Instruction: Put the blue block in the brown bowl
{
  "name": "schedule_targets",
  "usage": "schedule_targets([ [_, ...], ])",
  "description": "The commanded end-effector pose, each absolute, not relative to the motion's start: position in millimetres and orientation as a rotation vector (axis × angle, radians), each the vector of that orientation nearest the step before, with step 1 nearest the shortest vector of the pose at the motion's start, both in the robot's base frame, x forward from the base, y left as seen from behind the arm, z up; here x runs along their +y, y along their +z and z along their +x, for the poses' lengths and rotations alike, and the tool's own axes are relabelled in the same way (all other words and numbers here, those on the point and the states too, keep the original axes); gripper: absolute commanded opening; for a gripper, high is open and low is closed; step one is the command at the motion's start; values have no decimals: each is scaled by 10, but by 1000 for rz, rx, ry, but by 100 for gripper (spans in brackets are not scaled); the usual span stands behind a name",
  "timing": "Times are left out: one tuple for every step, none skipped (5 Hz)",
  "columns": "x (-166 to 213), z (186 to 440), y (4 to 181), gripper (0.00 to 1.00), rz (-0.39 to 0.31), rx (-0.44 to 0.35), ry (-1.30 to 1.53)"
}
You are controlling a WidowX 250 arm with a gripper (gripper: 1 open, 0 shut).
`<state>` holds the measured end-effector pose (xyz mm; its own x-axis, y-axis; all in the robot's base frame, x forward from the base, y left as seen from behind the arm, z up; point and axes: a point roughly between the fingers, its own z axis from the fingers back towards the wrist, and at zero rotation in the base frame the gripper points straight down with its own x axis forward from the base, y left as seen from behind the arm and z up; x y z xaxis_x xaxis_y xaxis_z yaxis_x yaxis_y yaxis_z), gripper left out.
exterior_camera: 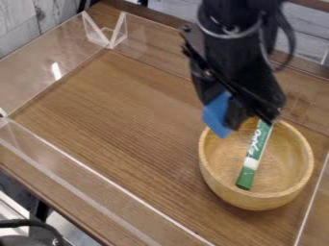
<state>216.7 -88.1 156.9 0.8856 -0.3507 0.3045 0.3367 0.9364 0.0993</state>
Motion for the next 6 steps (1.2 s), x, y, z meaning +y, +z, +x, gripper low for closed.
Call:
schedule_targets([
  [-1006, 2185, 1611, 0, 45, -378, -344],
  [-1084, 2173, 1531, 0, 49, -393, -344],
  [-1132, 2158, 1450, 0, 57, -402, -344],
  [-1144, 2171, 1387, 0, 60, -407, -337],
  [-1146, 2180, 1359, 0, 59, -408, -329],
  [-1143, 2191, 1340, 0, 55, -406, -319],
])
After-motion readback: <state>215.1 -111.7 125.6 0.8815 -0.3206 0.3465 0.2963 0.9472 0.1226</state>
